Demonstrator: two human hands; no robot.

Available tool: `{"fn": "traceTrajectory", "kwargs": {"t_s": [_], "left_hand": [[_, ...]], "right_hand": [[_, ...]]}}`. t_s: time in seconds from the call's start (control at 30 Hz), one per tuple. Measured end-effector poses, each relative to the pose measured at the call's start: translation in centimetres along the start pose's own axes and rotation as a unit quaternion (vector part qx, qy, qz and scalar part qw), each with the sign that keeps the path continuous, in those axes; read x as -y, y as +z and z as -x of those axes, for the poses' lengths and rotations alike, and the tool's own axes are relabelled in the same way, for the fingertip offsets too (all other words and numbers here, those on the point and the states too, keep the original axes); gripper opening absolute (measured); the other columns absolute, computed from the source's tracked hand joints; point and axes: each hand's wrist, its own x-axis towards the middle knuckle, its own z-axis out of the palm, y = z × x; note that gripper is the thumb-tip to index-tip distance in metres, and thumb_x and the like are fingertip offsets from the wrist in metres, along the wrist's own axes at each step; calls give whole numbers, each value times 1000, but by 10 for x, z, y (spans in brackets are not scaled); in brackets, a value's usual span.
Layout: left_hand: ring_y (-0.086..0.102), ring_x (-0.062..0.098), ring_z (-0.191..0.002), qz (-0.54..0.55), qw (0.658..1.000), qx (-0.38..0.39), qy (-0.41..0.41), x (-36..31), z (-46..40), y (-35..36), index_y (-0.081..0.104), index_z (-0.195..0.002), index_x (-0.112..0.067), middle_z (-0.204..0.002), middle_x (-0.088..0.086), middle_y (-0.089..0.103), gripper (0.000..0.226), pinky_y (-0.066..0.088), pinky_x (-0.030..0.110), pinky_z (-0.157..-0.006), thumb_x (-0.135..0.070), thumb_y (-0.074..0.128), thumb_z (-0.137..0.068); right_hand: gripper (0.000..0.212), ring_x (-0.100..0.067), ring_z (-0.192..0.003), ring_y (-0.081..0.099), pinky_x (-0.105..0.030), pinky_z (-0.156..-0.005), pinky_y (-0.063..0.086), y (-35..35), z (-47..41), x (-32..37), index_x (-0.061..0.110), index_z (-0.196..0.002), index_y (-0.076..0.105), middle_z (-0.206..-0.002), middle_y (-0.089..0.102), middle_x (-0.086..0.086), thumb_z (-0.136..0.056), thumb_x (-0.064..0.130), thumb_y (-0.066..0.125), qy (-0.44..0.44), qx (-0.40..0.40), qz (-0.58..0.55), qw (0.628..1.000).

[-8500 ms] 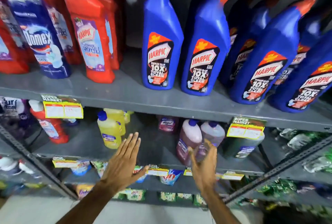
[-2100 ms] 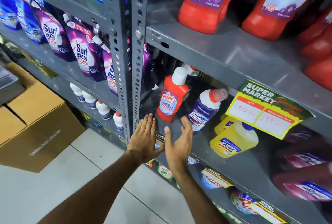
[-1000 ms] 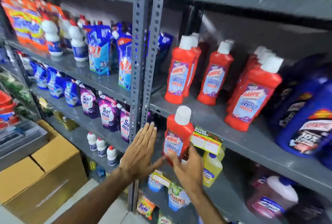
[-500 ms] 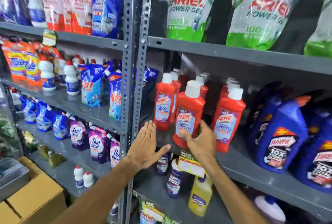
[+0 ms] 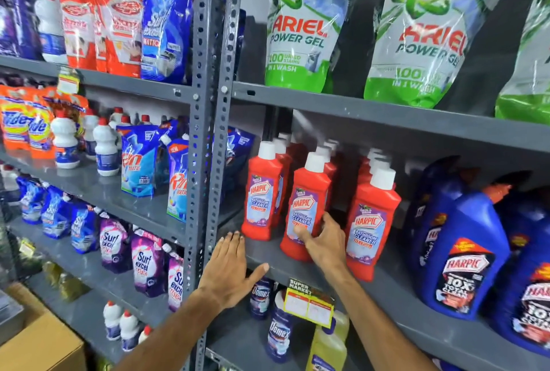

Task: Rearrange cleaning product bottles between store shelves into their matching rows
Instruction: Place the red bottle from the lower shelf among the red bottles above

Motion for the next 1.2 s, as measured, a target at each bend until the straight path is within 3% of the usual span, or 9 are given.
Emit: {"fn": "traceTrajectory", "kwargs": {"t_s": [0.1,0.27,0.5,0.63,0.83,1.2], "left_hand": [[0,28,-162,-12,1000,5,6,2,-1,-2,0,-164,2,-175,19,3,136,-5,40,-131,-94,-22,-70],[2,29,-162,-27,999,17,9,5,-6,-5,2,-164,1,-175,19,5,121,-2,41,-131,-92,5,-87],[4,30,-162,-18,1000,23,8,6,-10,-5,3,-164,1,-175,20,6,139,2,44,-132,-99,-12,-68],[4,30,-162,-18,1000,17,5,9,-12,-1,5,-164,0,-175,18,7,135,5,45,-132,-99,-8,-73],[4,30,-162,-31,999,19,7,8,-13,0,5,-164,0,-175,18,7,126,7,47,-132,-95,3,-82],[6,29,-162,-36,999,16,9,6,-10,-4,7,-165,-1,-175,18,10,122,7,45,-132,-93,6,-84]], "right_hand": [[66,-18,-112,73,-43,-100,60,3,-8,-3,17,-136,64,-127,76,-2,-78,35,90,0,17,-22,1000],[64,-13,-109,74,-35,-96,61,1,-9,-10,15,-135,64,-124,76,-1,-79,28,91,8,43,-76,996],[62,-10,-105,74,-40,-101,60,8,-2,-31,17,-128,66,-121,77,-1,-73,16,94,21,87,-42,995],[61,-12,-107,73,-33,-100,58,9,-2,-32,19,-126,64,-124,76,-3,-74,13,94,27,88,-59,994],[67,-16,-114,73,-42,-105,58,10,-2,-38,16,-133,63,-128,75,-3,-74,18,94,30,87,-66,994],[66,-16,-119,70,-40,-107,56,9,0,-41,16,-137,60,-133,73,-4,-79,18,91,29,96,-74,992]]}}
